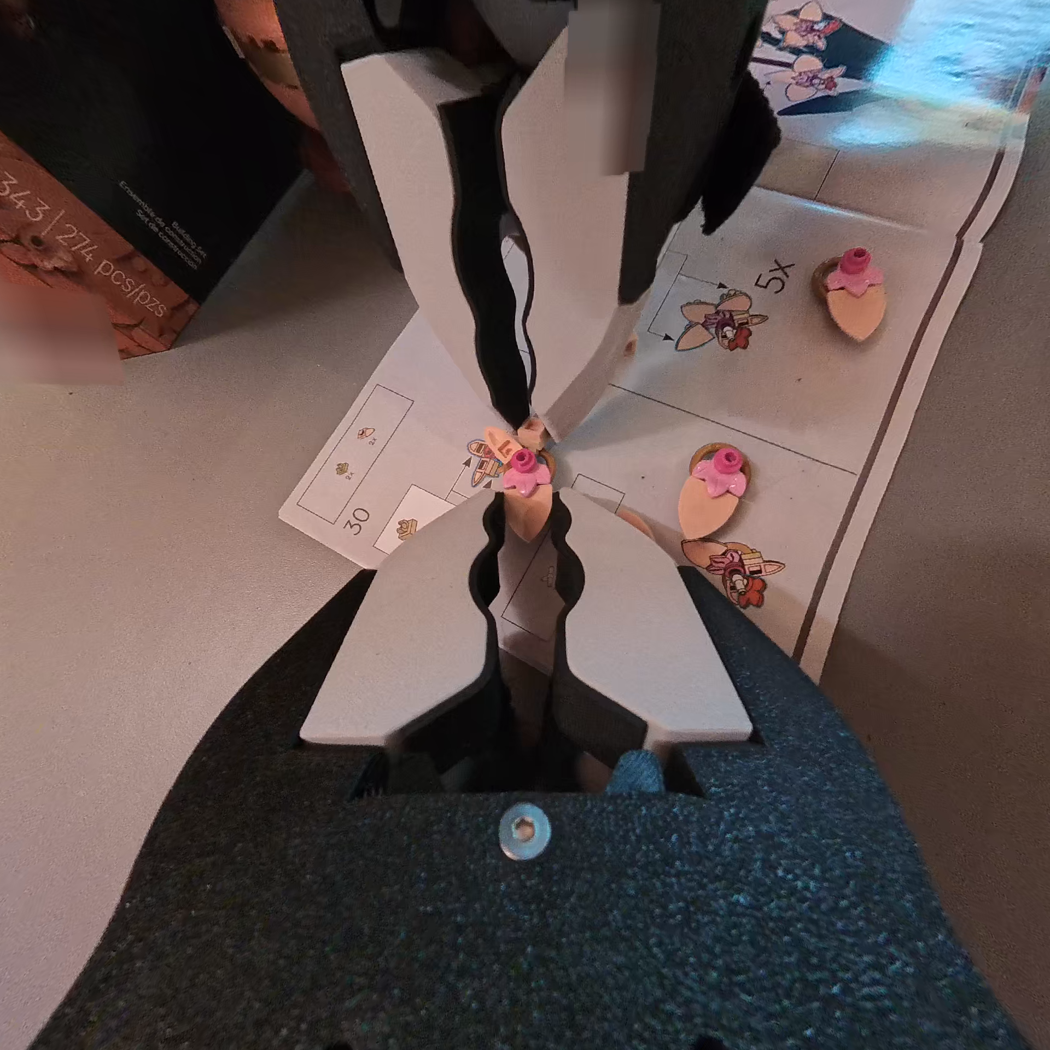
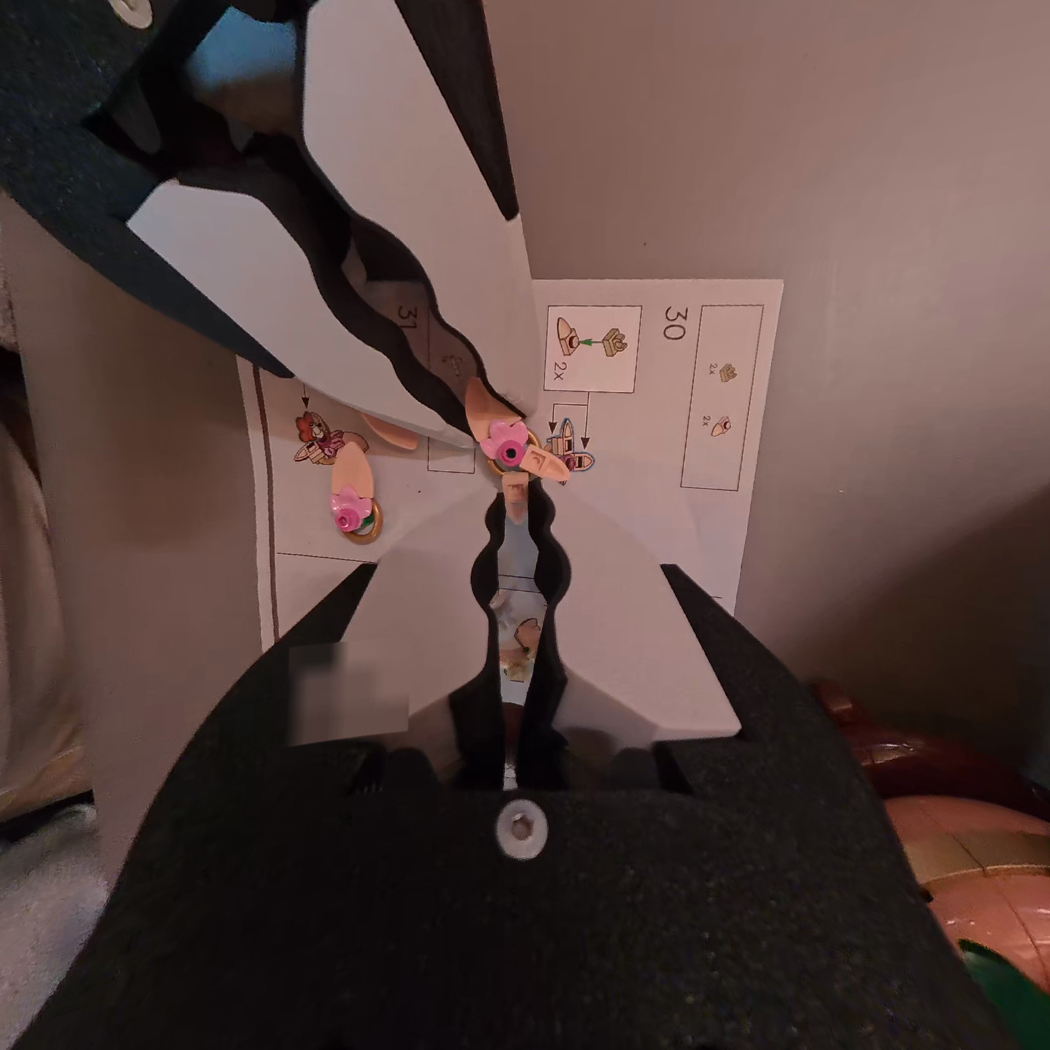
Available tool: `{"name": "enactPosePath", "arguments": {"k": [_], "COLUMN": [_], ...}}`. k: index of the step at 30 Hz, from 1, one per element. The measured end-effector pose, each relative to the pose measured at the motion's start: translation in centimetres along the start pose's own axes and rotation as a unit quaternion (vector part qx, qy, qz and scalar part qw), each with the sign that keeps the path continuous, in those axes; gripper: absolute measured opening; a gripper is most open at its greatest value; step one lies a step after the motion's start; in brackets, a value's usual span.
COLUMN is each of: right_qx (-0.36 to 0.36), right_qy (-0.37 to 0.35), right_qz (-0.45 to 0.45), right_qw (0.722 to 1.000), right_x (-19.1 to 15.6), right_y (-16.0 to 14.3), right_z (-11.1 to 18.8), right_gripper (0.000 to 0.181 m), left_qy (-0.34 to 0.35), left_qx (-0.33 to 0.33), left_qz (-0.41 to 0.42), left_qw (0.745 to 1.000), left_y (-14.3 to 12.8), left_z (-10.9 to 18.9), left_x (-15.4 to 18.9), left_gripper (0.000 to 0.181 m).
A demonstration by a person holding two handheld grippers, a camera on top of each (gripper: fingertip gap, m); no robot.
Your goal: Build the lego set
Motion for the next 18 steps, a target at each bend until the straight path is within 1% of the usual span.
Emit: {"name": "enactPosePath", "arguments": {"k": [11, 18], "right_qx": [-0.01, -0.029], "right_qy": [-0.017, -0.034], "right_qz": [-0.011, -0.01], "right_qw": [1.0, 0.999], "right_x": [-0.25, -0.48], "right_y": [0.06, 0.19], "right_z": [-0.22, -0.5], "right_gripper": [0.008, 0.008], "left_qy": [-0.006, -0.008], "left_qx": [0.002, 0.002], "left_qz": [0.003, 0.004], "left_qw": [1.0, 1.0], "left_y": [-0.03, -0.05], "left_z": [-0.01, 0.01], "left_x": [-0.08, -0.08], "left_gripper": [0.015, 0.015]}}
Point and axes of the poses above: each gripper's, where its closed fingertips meet, z back along the fingers, y out of its top, x = y × z across the jaws, the point moved 7 cm from there along z, back along the fingers, and after that the axes turned 14 degrees about -z, right-handed, at the moved point
